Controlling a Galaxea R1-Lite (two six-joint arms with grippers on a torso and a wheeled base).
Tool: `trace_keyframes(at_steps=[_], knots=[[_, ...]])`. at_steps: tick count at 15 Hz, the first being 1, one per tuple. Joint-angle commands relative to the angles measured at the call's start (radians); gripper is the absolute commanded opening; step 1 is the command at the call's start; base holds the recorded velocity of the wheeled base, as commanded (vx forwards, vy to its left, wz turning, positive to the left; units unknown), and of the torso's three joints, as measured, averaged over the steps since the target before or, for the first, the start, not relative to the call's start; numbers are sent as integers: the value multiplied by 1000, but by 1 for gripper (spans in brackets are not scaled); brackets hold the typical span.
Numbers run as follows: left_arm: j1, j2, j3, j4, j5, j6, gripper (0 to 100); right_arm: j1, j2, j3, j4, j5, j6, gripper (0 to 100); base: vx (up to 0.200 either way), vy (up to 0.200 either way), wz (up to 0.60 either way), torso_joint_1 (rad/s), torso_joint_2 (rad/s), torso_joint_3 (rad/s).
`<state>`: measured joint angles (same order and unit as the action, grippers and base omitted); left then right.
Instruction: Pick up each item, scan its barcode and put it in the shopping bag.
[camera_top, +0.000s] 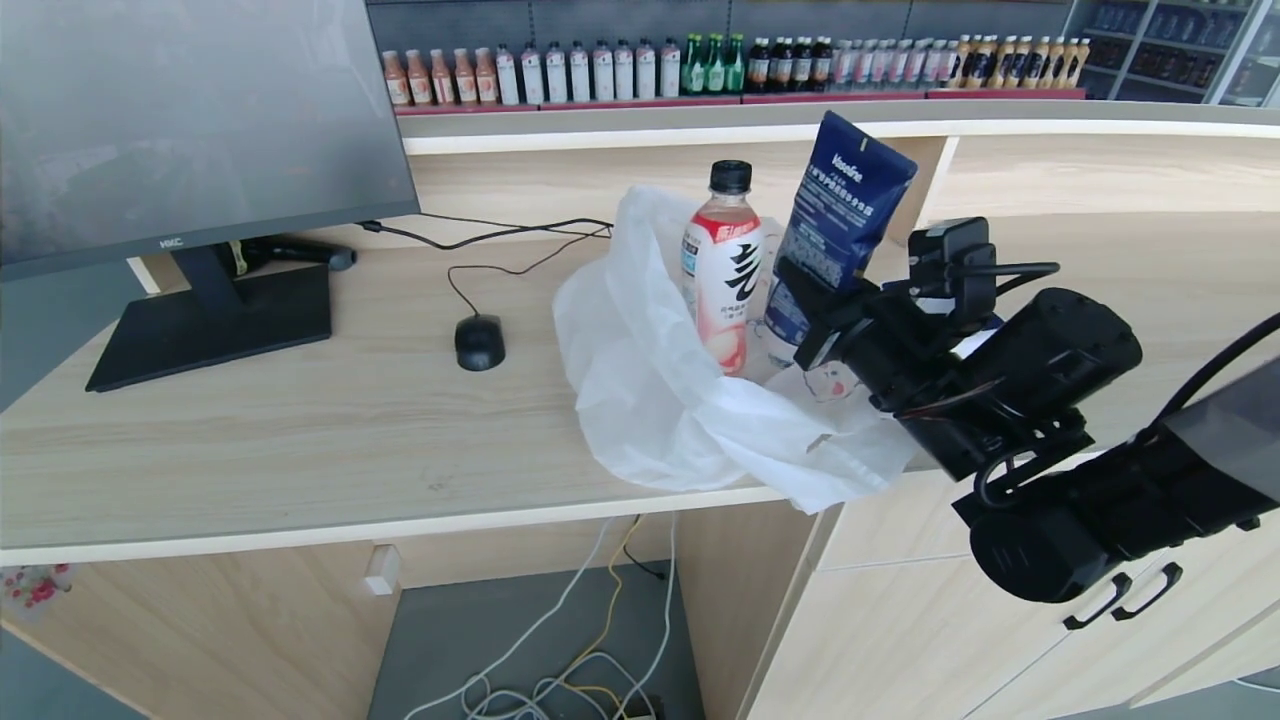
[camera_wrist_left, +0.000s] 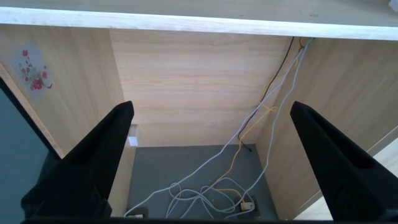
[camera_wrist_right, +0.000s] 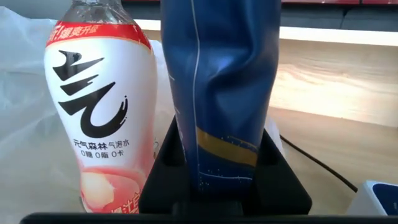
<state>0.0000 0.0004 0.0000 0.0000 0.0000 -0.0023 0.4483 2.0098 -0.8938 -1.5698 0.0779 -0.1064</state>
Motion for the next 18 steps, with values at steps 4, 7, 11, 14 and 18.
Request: trace_keyframes(at_steps=[4,7,11,14,18], knots=[[0,0,0,0,0,-1,100,21,27,23,-1,-1,-1,0,0,0,0,0,0,0],[0,0,0,0,0,-1,100,9,23,85,-1,-4,-3,0,0,0,0,0,0,0],[-2,0,0,0,0,-1,100,4,21,122,-1,-6,-4,0,0,0,0,0,0,0],[0,0,0,0,0,-1,100,4,41,118,-1,-6,-4,0,0,0,0,0,0,0],[0,0,0,0,0,-1,100,4,49,116,-1,-6,-4,0,0,0,0,0,0,0]])
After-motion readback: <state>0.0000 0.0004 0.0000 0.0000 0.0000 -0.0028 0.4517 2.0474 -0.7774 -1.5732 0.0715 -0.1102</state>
